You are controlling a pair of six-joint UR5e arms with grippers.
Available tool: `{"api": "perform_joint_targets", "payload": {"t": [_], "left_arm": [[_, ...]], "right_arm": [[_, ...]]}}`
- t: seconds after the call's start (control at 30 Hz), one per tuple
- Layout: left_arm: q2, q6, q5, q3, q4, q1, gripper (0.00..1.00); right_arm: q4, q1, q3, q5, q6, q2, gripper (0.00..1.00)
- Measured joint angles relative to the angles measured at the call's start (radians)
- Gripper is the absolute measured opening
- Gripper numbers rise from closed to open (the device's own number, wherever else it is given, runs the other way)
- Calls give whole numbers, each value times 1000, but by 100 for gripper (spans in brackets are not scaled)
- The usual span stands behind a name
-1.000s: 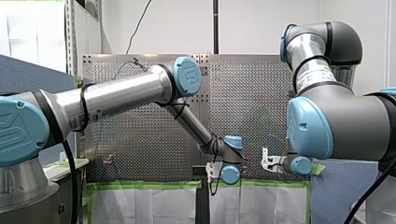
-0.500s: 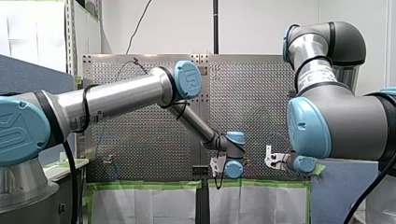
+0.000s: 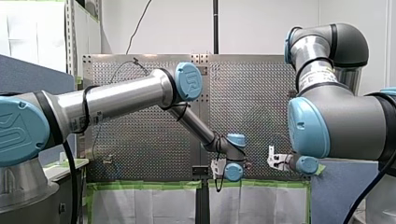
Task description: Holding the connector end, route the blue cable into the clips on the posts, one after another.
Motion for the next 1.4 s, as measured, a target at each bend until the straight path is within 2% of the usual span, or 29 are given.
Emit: {"api": "perform_joint_targets", "payload": {"t": [0.27,0.47,0.6,0.77,0.93,1.4], "left_arm": [[-2,0,14,0,2,10,2],[-35,1,23,22,1,12,2],[-49,-9,34,47,-2,29,2],[-52,-16,49,87,-16,42,2],[-61,-21,58,102,-20,42,2],[-113,-76,111,154,-48,64,2]], "right_arm": [[19,-3,-25,-3,-16,20,0],[20,-4,-34,-29,-20,21,0],[22,-2,-41,-38,-23,21,0],[23,1,-50,-40,-25,21,0],[24,1,-60,-41,-26,21,0],[47,4,-89,-41,-28,21,0]]}}
